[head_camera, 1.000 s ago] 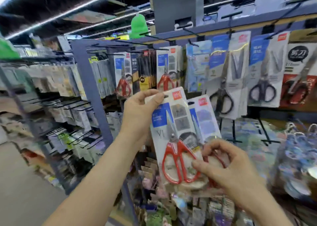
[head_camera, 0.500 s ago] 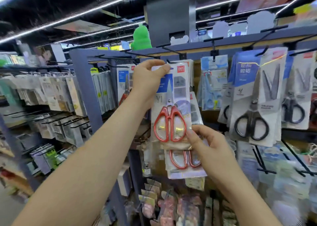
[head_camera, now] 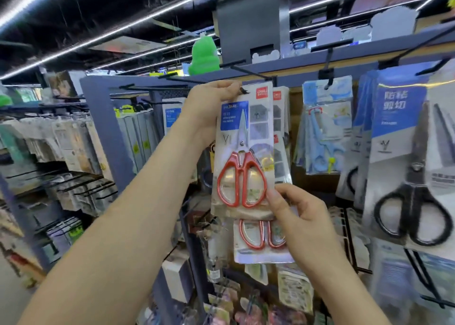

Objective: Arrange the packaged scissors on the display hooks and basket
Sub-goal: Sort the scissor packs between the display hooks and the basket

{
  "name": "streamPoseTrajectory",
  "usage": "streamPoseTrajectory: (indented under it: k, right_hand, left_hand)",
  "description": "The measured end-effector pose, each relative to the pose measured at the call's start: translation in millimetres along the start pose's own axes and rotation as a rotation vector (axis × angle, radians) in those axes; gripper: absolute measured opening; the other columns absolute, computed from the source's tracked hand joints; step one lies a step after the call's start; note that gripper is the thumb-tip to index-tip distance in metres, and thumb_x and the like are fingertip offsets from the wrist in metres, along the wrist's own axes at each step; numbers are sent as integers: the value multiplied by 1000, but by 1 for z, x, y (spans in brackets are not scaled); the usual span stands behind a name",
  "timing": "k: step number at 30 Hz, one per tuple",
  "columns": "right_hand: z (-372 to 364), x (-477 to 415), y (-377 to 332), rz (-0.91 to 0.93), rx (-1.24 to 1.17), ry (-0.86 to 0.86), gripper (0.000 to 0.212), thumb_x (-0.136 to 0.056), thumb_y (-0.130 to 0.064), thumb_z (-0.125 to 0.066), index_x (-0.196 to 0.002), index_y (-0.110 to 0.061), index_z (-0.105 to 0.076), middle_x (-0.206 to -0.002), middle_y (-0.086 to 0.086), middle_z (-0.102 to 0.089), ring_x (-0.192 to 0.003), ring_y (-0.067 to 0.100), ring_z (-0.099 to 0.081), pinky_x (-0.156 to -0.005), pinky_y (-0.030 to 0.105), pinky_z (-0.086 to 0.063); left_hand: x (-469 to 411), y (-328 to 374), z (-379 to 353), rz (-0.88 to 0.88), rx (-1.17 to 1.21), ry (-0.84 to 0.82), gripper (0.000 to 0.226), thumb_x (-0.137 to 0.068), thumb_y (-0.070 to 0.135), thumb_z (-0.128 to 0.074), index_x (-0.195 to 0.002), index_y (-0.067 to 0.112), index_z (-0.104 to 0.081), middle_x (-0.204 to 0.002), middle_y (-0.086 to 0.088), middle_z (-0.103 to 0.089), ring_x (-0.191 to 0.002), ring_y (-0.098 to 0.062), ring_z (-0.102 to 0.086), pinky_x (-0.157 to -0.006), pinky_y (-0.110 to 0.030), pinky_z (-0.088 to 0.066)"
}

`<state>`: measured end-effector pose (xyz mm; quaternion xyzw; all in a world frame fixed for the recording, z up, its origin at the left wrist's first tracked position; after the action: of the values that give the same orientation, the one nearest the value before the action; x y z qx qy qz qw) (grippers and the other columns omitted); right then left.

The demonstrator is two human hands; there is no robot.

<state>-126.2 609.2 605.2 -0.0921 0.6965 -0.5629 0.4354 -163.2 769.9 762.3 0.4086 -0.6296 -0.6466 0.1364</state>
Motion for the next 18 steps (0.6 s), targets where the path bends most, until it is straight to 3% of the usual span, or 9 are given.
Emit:
streamPoseTrajectory:
  k: [3,5,7,9,11,14,15,17,18]
  right_hand:
    - [-6,-4,8,-7,-12,77,29,-98,-37,-51,-85,-18,-69,-86,18,-65,-73,36,-55,-66,30,-41]
    - [-9,-8,12,-6,13,173,31,-98,-38,-49,-81,-19,-68,-80,13,-65,-67,20,-53,-62,24,-40]
    - [-12,-11,14,-2,46,256,30,-98,-38,-49,-79,-23,-67,-74,6,-63,-63,11,-51,-57,22,-39]
    - [-15,-12,17,17,148,313,25,-99,-38,-50,-83,-30,-67,-76,-5,-66,-66,6,-57,-61,24,-44]
    - [-12,-11,20,40,321,404,17,-98,-31,-53,-93,-38,-67,-85,-17,-69,-82,0,-62,-72,25,-51]
    - [0,-10,14,118,514,535,29,-95,-13,-57,-112,-35,-65,-100,-19,-68,-95,3,-63,-86,36,-54]
    - [4,-10,10,142,515,547,35,-95,-9,-57,-115,-37,-62,-100,-21,-67,-94,3,-63,-85,33,-55]
    - [9,-7,3,155,434,525,51,-95,-3,-56,-118,-48,-53,-93,-30,-65,-85,0,-65,-78,23,-56]
    - [11,-5,0,152,371,510,59,-95,-1,-56,-122,-53,-48,-92,-30,-66,-79,2,-67,-75,27,-59]
  left_hand:
    - [-1,-12,0,-47,-133,-21,22,-100,9,-52,-118,20,-58,-109,-12,-71,-92,-24,-72,-80,-44,-61]
    - [11,-29,7,-157,-238,-34,49,-96,6,-57,-127,41,-43,-103,-10,-70,-88,-27,-72,-77,-46,-61]
    - [29,-49,16,-279,-347,-61,63,-91,6,-64,-125,53,-39,-98,-11,-68,-84,-32,-70,-72,-44,-61]
    - [30,-67,25,-355,-453,-66,56,-88,11,-70,-124,49,-49,-92,-5,-68,-77,-24,-68,-67,-32,-58]
    - [17,-76,29,-369,-483,-32,51,-86,17,-74,-125,45,-56,-85,3,-68,-68,-10,-66,-64,-21,-53]
    - [-7,-83,24,-403,-573,-21,54,-87,18,-73,-132,40,-54,-71,11,-54,-53,2,-47,-61,-9,-42]
    - [-14,-86,21,-403,-595,-36,55,-88,15,-71,-134,38,-52,-69,12,-51,-52,2,-46,-60,-8,-40]
    - [-24,-94,14,-427,-663,-56,59,-89,12,-69,-139,35,-49,-78,5,-62,-63,-4,-55,-69,-20,-49]
    - [-28,-98,11,-446,-723,-54,62,-89,12,-68,-144,32,-46,-90,-3,-67,-77,-14,-62,-79,-32,-53]
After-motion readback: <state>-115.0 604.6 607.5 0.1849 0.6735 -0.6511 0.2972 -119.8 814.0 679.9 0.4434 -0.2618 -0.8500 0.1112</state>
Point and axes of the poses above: each hand's wrist, its own x-axis away from the middle knuckle, its own z-axis out of the back of the hand, y = z × x, the point moved 1 cm from there along -x, towards the middle knuckle
